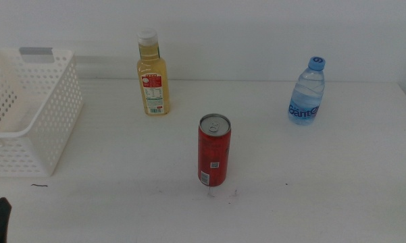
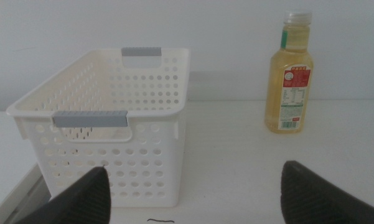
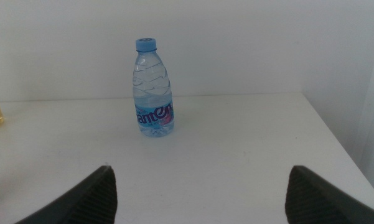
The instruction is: Use arms to grab the bottles and put them into the dustbin to the left of the table.
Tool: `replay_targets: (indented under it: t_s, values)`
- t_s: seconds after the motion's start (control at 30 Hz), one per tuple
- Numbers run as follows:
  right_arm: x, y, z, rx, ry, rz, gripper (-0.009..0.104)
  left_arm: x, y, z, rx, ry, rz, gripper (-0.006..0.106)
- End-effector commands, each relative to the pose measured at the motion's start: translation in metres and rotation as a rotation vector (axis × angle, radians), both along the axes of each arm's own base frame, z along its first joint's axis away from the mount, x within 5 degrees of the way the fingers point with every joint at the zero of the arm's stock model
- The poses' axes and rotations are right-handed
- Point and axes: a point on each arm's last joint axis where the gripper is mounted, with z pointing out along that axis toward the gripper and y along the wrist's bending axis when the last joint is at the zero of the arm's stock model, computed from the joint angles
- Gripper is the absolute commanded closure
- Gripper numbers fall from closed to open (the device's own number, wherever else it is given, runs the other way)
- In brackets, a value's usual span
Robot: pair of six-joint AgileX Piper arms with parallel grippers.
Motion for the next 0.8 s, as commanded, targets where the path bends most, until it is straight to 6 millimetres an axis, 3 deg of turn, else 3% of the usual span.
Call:
replay_targets:
  t_s: [0.0,0.2,0.37,0.5,0.77]
  values:
    - [0.000,-0.001,0.000,-0.012,-0.012,-0.009,0.003,0.000,0.000,0.001,-0.005,-0.009,0.002,0.007]
    - [0.000,-0.001,0.000,-0.012,-0.012,-0.009,0.003,0.026,-0.017,0.003,-0.001,0.044,-0.208,0.007]
    - [0.000,-0.001,0.000,-0.012,-0.012,-0.009,0.003,0.047,-0.061,-0.011,0.016,0.134,-0.529,0.007]
    - [0.000,-0.001,0.000,-0.012,-0.012,-0.009,0.003,0.048,-0.093,-0.027,-0.022,0.214,-0.679,0.007]
    - [0.000,-0.001,0.000,-0.012,-0.012,-0.009,0.003,0.053,-0.117,-0.038,0.017,0.101,-0.743,0.007]
